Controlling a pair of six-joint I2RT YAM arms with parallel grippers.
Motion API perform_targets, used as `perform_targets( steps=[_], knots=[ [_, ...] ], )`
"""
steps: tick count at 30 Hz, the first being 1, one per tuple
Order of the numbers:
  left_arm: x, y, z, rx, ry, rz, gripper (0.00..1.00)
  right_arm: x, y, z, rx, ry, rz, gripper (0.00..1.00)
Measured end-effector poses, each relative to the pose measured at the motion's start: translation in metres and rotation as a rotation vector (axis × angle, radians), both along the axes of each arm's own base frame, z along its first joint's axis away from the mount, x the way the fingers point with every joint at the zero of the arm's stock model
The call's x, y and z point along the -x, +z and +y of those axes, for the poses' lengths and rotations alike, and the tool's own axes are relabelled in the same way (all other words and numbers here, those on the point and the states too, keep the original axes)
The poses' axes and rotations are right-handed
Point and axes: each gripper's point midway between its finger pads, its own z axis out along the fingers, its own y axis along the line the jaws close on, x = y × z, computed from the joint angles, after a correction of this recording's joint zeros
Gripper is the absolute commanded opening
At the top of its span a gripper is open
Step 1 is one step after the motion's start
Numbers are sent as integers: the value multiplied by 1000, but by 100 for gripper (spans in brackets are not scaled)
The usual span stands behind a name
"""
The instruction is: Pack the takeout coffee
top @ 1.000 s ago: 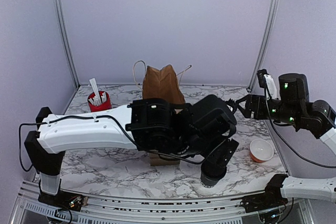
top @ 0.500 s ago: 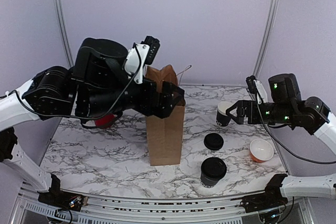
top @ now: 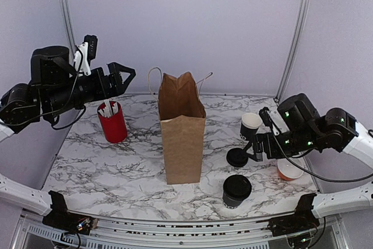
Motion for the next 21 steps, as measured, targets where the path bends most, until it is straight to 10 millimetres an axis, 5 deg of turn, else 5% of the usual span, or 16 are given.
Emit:
perform_targets(
  steps=[9, 21],
  knots=[
    [-25, -23, 24, 43, 53, 95, 99, 40, -22, 14, 102, 80, 68, 96],
    [-27, -37, 24, 68, 43, 150, 99, 48, -60, 35, 284, 149, 84, 83]
  ],
)
